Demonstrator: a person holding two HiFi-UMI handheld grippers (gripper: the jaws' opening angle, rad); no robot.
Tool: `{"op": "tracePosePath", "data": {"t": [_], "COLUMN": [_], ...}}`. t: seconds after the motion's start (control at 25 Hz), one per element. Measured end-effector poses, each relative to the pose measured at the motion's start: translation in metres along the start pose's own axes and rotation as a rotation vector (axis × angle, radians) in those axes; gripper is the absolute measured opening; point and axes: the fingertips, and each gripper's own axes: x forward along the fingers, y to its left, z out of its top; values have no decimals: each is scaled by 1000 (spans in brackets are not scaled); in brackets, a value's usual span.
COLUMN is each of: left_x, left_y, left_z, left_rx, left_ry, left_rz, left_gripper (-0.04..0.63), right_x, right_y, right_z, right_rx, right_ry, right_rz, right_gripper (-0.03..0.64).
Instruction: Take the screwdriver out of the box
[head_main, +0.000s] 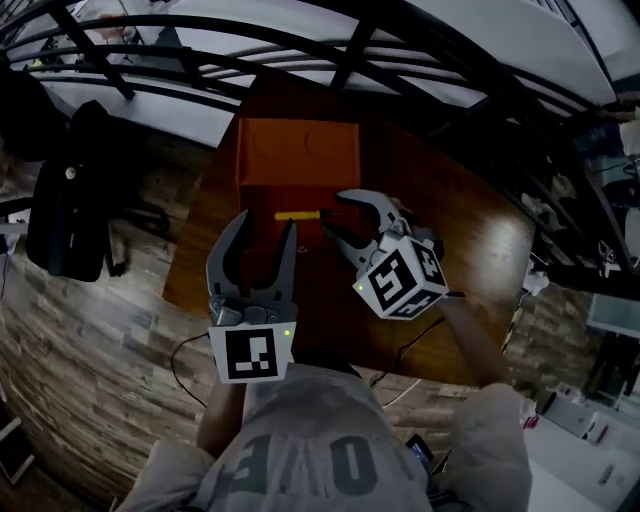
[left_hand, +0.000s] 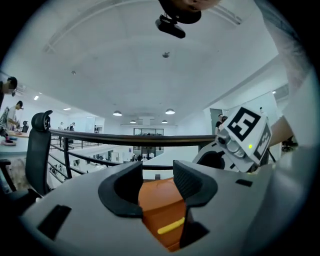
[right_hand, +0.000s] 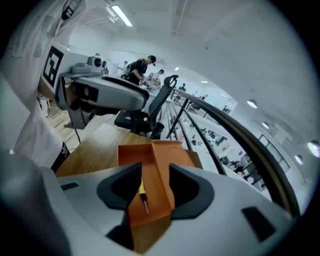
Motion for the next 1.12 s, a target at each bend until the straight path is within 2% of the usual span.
{"op": "tracePosePath", "data": {"t": [0.24, 0.44, 0.76, 1.0, 1.12], "left_x": [-12, -23, -31, -32, -30], "left_y": [26, 48, 59, 62, 62], "left_z": [-29, -54, -81, -84, -86], "left_rx": [-61, -80, -129, -139, -127], "left_ry": [38, 72, 91, 103, 111], "left_rz": [89, 131, 195, 211, 207], "left_gripper": [183, 184, 183, 184, 183], "right_x": [62, 100, 122, 123, 125], "right_y": [34, 55, 63, 66, 67], "right_z": [-25, -42, -63, -67, -68], "right_rx": [-163, -238, -246, -292, -314], "right_ry": [141, 237, 328, 381, 390], "right_rz": [220, 332, 415, 458, 467], "right_gripper": [173, 172, 140, 117, 83]}}
